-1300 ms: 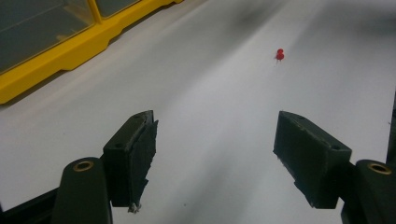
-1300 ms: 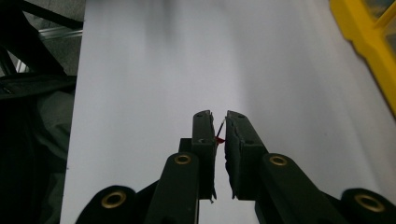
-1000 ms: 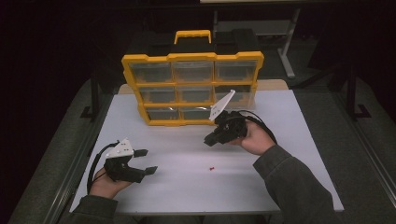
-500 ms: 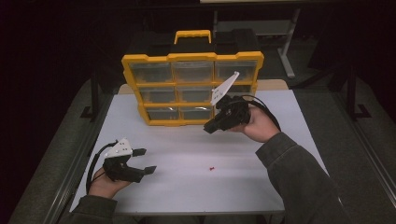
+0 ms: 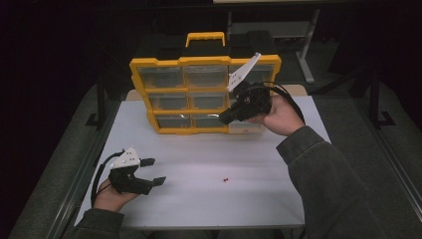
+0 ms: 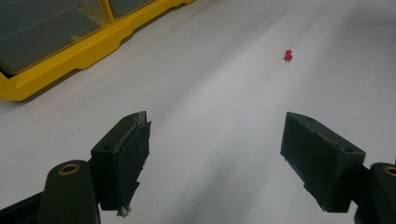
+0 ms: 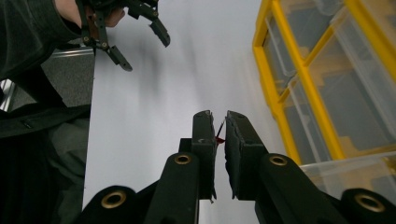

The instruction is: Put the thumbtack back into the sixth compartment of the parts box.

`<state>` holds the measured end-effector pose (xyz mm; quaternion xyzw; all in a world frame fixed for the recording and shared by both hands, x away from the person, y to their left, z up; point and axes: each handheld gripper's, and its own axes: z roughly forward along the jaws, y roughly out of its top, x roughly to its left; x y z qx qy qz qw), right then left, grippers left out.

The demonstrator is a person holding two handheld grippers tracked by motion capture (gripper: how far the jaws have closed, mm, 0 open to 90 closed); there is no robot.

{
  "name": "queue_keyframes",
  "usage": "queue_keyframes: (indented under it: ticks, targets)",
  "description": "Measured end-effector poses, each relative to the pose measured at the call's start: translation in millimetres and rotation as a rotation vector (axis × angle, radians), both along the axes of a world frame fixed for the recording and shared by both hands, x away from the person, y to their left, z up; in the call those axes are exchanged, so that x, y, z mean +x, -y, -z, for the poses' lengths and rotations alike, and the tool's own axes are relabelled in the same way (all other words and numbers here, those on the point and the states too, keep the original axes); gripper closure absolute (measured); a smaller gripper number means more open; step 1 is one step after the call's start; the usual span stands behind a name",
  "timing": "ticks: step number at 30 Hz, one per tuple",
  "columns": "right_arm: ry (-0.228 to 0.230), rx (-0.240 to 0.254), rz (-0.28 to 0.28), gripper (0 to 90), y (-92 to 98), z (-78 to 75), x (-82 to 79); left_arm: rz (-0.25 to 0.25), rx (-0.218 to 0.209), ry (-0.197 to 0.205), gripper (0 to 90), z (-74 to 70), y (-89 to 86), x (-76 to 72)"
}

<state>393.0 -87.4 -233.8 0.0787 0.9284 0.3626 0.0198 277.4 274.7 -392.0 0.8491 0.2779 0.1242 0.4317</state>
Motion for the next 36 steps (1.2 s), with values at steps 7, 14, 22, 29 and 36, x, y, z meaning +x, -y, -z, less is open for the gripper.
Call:
queue_keyframes:
  ticks: [7, 14, 22, 29, 36]
  targets:
    - [0.002, 0.012, 0.041, 81.2, 9.6, -15.7, 11.3, -0.002, -0.001, -0.004, 23.3, 0.1, -0.4, -0.3]
    - [-0.012, 0.02, 0.101, 81.2, 22.1, -16.1, 22.6, 0.001, 0.005, -0.002, 23.0, -0.5, -0.7, -0.3]
    - [-0.021, 0.02, 0.167, 81.3, 40.7, -15.7, 30.4, 0.001, 0.01, -0.002, 22.9, -0.2, -0.4, 0.1]
    - [-0.023, -0.002, 0.214, 81.3, 49.9, -11.3, 34.8, -0.003, -0.003, -0.004, 22.8, 0.3, 0.5, 0.0]
    - [-0.024, -0.015, 0.248, 81.3, 55.2, -7.4, 38.9, -0.001, 0.0, -0.004, 22.9, 0.8, 0.1, 0.4]
